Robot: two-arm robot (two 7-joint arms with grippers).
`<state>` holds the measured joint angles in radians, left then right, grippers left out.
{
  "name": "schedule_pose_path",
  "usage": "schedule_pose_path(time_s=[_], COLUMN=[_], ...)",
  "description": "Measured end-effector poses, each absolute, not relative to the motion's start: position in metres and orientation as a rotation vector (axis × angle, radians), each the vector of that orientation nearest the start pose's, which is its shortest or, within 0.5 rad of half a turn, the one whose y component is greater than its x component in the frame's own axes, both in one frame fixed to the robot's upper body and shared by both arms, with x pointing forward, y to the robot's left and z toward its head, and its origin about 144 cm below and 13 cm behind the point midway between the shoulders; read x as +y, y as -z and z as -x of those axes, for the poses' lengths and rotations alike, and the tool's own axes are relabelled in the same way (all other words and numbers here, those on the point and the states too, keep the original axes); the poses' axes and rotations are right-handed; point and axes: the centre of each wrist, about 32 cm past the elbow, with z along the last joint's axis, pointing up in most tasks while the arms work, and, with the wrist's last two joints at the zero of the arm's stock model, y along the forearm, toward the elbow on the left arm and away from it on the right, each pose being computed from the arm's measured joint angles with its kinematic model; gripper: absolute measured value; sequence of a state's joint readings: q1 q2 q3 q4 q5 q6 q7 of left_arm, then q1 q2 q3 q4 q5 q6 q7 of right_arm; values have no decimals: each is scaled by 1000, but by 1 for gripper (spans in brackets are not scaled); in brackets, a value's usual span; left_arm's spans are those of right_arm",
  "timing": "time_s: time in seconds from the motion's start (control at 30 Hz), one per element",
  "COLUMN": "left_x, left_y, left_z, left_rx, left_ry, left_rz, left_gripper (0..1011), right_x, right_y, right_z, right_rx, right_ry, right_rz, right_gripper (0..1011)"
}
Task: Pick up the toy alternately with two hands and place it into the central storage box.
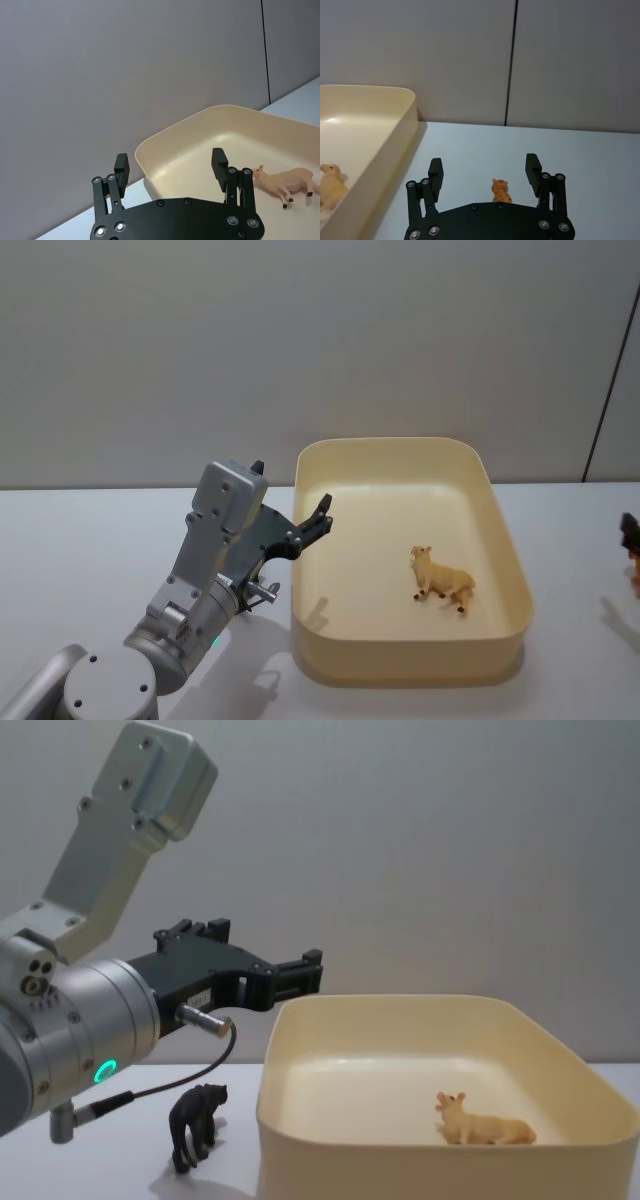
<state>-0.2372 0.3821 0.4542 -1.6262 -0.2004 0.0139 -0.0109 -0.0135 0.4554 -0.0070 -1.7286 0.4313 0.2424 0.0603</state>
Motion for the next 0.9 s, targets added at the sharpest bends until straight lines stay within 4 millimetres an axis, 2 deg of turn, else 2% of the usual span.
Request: schedule_pose_path(time_s=[0.5,0.9], left_x=[198,198], left_y=[-1204,-1204], left_z=[-492,-492], left_rx=[-268,-268], left_ry=[-1124,-1124], left_rz=[-61,-61], left_gripper=[1001,1001], right_x=[-358,-362], right_y=[-1193,-1176], right_z=[-446,-450], right_rx=[89,108], right_ry=[1511,1530], right_rz=[206,269], right_gripper=[1001,1001])
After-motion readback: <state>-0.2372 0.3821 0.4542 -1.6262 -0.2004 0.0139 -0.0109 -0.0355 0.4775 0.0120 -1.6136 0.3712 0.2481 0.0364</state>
